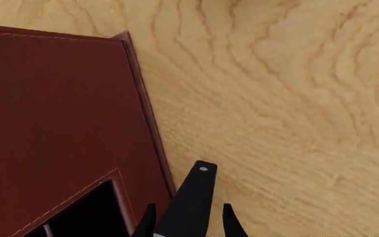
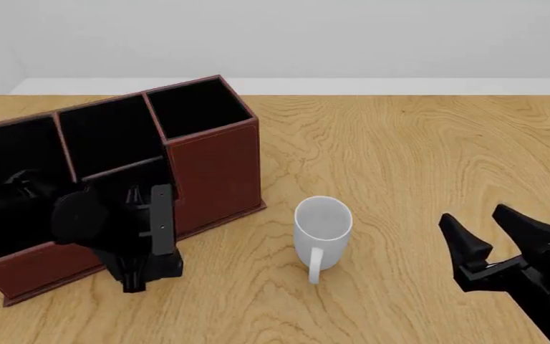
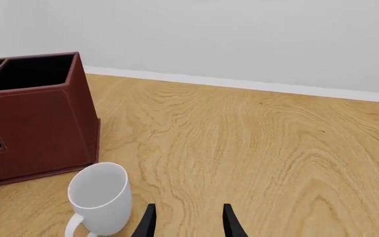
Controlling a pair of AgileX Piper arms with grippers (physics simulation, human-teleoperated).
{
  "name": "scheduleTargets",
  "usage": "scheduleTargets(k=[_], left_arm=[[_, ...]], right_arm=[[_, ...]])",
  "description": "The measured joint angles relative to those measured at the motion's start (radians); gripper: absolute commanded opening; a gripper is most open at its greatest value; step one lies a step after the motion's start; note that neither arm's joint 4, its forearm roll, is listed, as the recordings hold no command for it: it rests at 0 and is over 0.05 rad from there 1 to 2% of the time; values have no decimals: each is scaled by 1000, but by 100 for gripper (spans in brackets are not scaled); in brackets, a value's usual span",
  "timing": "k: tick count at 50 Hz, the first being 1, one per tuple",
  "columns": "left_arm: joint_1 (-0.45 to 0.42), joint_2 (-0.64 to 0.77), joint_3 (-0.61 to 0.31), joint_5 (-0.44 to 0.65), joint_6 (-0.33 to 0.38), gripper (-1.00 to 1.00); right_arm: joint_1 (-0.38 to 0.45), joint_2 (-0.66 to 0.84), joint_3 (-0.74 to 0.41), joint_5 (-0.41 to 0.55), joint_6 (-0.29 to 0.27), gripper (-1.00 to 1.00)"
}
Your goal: Pick up the book and place it in the front compartment of the caddy.
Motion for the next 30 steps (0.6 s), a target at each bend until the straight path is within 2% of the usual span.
scheduleTargets(k=[9, 17, 30], left_arm=[[0, -27, 28, -24, 58, -100], [-4, -37, 40, -29, 80, -100], [-16, -68, 42, 14, 51, -100]], right_arm=[[-2, 5, 2, -6, 1, 100], [-2, 6, 2, -7, 1, 100], [-2, 5, 1, -6, 1, 100]])
